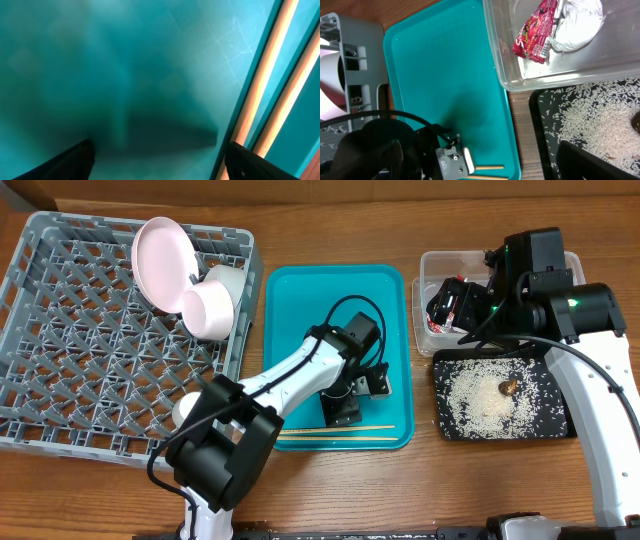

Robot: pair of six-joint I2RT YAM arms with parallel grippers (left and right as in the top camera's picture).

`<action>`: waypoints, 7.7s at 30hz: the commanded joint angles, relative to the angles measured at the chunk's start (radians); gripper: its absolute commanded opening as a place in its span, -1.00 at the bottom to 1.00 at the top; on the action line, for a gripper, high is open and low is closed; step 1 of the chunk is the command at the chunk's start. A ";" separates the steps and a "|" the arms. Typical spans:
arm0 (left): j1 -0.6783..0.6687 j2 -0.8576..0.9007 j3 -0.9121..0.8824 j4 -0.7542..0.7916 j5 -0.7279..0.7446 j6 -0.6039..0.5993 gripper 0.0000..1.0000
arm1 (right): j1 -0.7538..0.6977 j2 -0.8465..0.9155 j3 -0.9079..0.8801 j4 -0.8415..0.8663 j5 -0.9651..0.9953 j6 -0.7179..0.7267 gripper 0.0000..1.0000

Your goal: Sort waste into correct bins and load items into the dishwasher

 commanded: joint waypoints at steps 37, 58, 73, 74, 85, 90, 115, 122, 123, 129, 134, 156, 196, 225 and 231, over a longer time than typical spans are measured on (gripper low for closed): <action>-0.115 -0.168 -0.199 0.075 -0.103 -0.116 0.82 | 0.002 -0.003 0.000 0.005 0.005 -0.002 1.00; -0.051 -0.167 -0.297 0.402 -0.305 -0.369 0.29 | 0.002 -0.003 0.000 0.005 0.005 -0.002 1.00; 0.149 -0.168 -0.226 0.379 -0.076 -0.732 0.45 | 0.002 -0.003 0.000 0.005 0.005 -0.002 1.00; 0.151 -0.168 -0.208 0.367 -0.059 -0.732 0.40 | 0.002 -0.003 0.000 0.005 0.005 -0.002 1.00; 0.151 -0.168 -0.034 0.144 -0.050 -0.742 0.47 | 0.002 -0.003 0.000 0.005 0.005 -0.002 1.00; 0.152 -0.166 -0.070 0.143 -0.051 -0.671 0.42 | 0.002 -0.003 0.000 0.005 0.005 -0.002 1.00; 0.183 -0.105 -0.119 0.307 -0.106 -0.629 0.46 | 0.002 -0.003 0.000 0.005 0.005 -0.002 1.00; 0.183 -0.099 -0.119 0.305 -0.106 -0.629 0.42 | 0.002 -0.003 0.000 0.005 0.005 -0.002 1.00; 0.183 -0.099 -0.119 0.303 -0.106 -0.629 0.42 | 0.002 -0.003 0.000 0.005 0.005 -0.002 1.00; 0.183 -0.098 -0.119 0.294 -0.107 -0.629 0.40 | 0.002 -0.003 0.000 0.005 0.005 -0.002 1.00; 0.183 -0.098 -0.119 0.294 -0.107 -0.621 0.40 | 0.002 -0.003 0.000 0.005 0.005 -0.002 1.00; 0.183 -0.035 -0.119 0.318 -0.109 -0.575 0.33 | 0.002 -0.003 0.000 0.005 0.005 -0.002 1.00; 0.685 -0.293 0.550 -0.477 -0.088 -0.565 -0.92 | 0.002 -0.003 0.000 0.005 0.005 -0.002 1.00; 0.896 -0.264 0.290 -0.250 -0.062 -0.425 0.92 | 0.002 -0.003 0.000 0.005 0.005 -0.002 1.00; 0.807 -0.266 0.517 -0.398 0.077 -0.425 0.97 | 0.002 -0.003 0.000 0.005 0.005 -0.002 1.00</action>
